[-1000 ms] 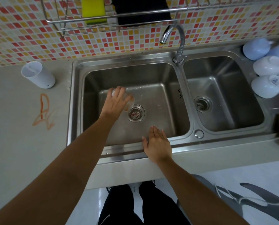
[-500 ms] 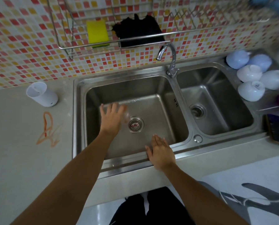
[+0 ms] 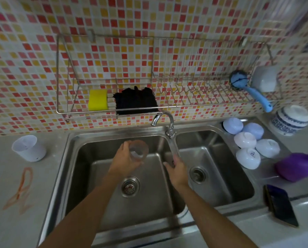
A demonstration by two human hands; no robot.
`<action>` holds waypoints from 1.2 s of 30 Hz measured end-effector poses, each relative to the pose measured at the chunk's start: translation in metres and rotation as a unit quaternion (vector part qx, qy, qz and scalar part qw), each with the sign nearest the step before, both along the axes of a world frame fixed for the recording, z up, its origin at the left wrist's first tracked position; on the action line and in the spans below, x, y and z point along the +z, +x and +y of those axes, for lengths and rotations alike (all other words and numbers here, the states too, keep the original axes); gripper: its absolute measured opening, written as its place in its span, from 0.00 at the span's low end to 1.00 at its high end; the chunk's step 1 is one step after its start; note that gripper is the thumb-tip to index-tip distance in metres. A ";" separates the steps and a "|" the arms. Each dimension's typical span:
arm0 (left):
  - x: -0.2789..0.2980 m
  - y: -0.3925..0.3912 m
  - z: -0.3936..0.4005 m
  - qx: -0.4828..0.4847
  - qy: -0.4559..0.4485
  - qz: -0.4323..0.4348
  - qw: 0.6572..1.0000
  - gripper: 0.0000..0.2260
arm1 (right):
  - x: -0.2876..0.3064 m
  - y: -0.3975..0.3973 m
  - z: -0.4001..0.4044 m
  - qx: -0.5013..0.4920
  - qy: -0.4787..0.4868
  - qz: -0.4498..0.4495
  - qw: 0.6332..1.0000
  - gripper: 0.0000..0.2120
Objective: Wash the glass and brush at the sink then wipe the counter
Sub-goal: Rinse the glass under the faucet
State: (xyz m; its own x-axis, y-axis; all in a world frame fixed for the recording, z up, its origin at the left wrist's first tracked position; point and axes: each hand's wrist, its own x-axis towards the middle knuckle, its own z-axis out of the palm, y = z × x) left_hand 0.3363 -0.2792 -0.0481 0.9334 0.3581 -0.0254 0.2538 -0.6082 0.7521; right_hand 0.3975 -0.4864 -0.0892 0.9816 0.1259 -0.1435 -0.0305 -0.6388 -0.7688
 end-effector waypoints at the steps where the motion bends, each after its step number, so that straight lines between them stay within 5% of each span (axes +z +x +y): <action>1: 0.000 0.007 -0.004 0.004 -0.012 0.000 1.000 0.38 | 0.010 0.021 0.003 -0.028 0.003 -0.016 0.999 0.23; 4: -0.005 0.027 -0.016 0.024 -0.036 -0.005 0.999 0.38 | 0.031 0.079 0.013 -0.067 -0.003 -0.050 0.996 0.16; 9: -0.011 0.043 -0.022 0.053 -0.055 -0.020 0.997 0.34 | 0.028 0.137 0.031 -0.045 -0.040 -0.047 0.997 0.17; 18: -0.007 0.047 -0.023 0.098 -0.061 -0.031 0.993 0.40 | 0.004 0.156 0.036 0.019 -0.061 -0.072 0.995 0.08; 36: 0.001 0.087 -0.042 0.071 -0.119 -0.031 0.990 0.39 | -0.014 0.173 0.039 0.110 -0.088 -0.090 0.986 0.11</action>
State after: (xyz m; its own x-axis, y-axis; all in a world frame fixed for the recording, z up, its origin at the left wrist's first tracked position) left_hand 0.4234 -0.3214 -0.0470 0.8765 0.4763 -0.0695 0.2733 -0.3736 0.8864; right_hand 0.5704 -0.4478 -0.1035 0.9446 0.3281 -0.0085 0.2509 -0.7385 -0.6258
